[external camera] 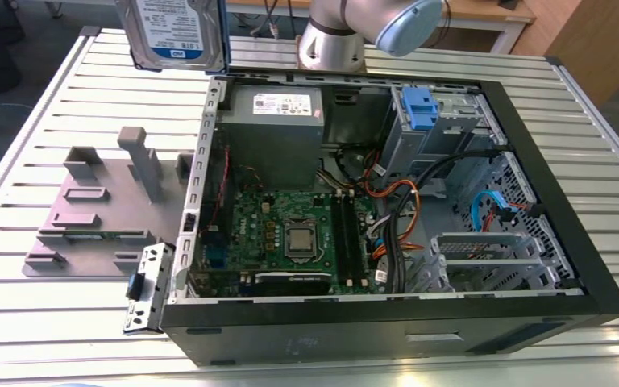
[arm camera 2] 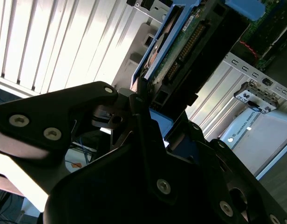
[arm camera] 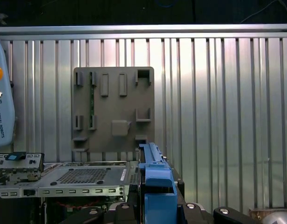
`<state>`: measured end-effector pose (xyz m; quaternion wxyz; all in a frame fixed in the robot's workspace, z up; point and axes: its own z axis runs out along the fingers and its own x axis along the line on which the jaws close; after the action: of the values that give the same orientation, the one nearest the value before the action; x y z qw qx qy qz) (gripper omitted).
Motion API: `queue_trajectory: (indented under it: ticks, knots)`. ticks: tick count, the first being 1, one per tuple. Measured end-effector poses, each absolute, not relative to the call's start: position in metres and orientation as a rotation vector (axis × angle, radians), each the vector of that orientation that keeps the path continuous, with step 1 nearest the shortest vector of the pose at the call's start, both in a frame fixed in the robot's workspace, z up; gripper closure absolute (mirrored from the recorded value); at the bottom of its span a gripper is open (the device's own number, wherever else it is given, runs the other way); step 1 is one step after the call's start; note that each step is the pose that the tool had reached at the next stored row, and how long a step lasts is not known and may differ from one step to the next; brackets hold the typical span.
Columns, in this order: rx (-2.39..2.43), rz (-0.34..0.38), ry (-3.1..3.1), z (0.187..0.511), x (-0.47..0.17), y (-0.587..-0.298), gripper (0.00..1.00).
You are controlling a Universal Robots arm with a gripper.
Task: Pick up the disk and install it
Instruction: 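Pick up the disk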
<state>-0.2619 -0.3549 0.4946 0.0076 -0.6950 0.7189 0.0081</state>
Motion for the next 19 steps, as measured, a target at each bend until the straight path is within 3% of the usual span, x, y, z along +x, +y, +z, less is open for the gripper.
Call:
queue_trajectory:
  ticks: [19]
  knots:
    - [-2.173, 0.025, 2.248, 0.4946, -0.2564, -0.3549, 0.64]
